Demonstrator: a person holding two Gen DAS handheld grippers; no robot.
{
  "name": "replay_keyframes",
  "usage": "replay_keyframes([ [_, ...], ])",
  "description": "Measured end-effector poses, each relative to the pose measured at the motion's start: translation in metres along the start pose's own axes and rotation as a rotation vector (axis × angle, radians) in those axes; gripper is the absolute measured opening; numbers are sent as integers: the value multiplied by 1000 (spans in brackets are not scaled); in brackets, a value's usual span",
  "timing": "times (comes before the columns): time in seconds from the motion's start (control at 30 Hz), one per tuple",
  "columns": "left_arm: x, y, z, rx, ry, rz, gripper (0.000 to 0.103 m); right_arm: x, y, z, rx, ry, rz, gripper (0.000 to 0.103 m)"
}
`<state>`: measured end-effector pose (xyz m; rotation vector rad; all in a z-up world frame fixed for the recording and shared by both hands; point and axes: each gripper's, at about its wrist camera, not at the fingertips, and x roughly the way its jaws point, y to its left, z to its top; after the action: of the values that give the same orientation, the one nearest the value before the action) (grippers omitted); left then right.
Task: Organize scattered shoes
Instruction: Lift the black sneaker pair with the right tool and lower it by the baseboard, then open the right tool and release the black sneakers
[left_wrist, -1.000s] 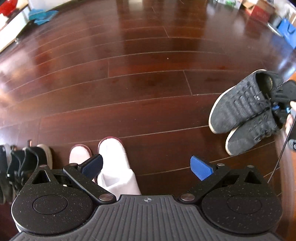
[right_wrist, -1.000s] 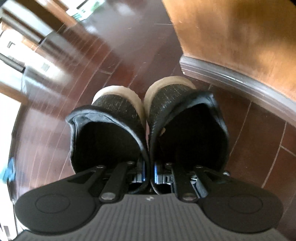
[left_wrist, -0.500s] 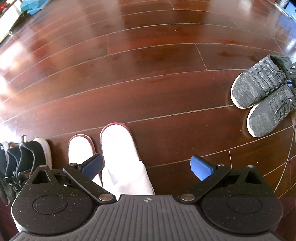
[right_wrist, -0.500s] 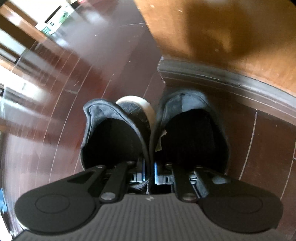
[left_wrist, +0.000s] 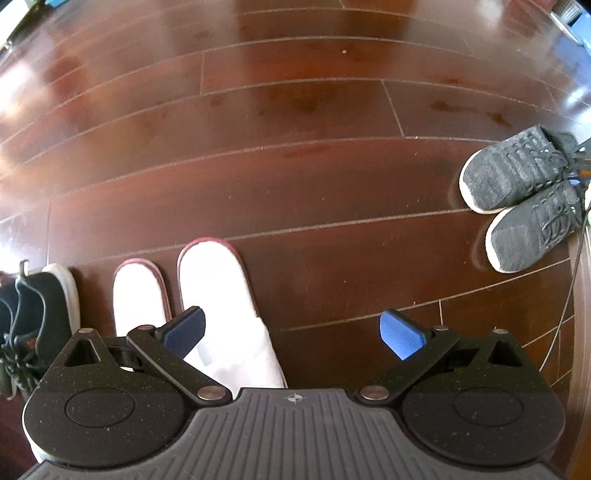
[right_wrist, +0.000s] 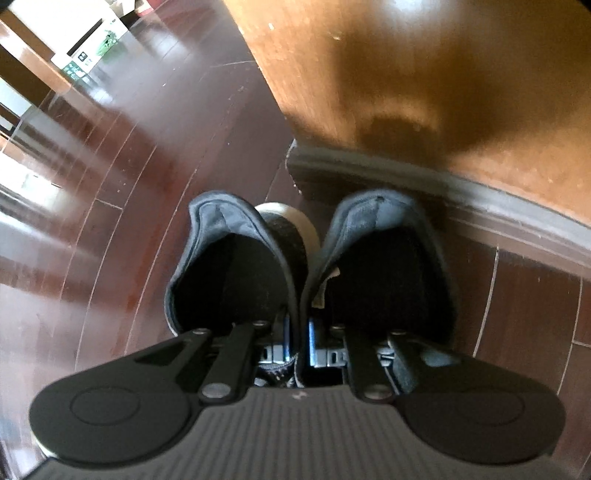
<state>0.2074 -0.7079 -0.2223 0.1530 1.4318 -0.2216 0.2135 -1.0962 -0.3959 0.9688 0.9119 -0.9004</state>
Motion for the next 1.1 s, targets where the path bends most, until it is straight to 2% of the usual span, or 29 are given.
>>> replay_keyframes([
  [0.37,9,-1,2,4,16,-3,102,5,3,6,-93,-6,-2,11],
  [0.67,4,7,-13,-41,38,19,102,4,-8,1,-90,-29,-14,12],
  [0.77,3,11,-25,-68,48,22,102,3,-12,4,-95,-23,-7,20],
  [0.8,3,12,-28,-77,52,22,102,0,-14,4,-104,-25,-6,30],
  [0.83,2,12,-32,-85,57,20,102,-3,-16,4,-111,-21,6,32],
  [0.93,-1,13,-41,-95,49,18,102,-11,-20,1,-120,-6,43,38],
  [1.1,-17,18,-50,-119,-10,30,102,-37,-39,-6,-97,-20,78,43],
])
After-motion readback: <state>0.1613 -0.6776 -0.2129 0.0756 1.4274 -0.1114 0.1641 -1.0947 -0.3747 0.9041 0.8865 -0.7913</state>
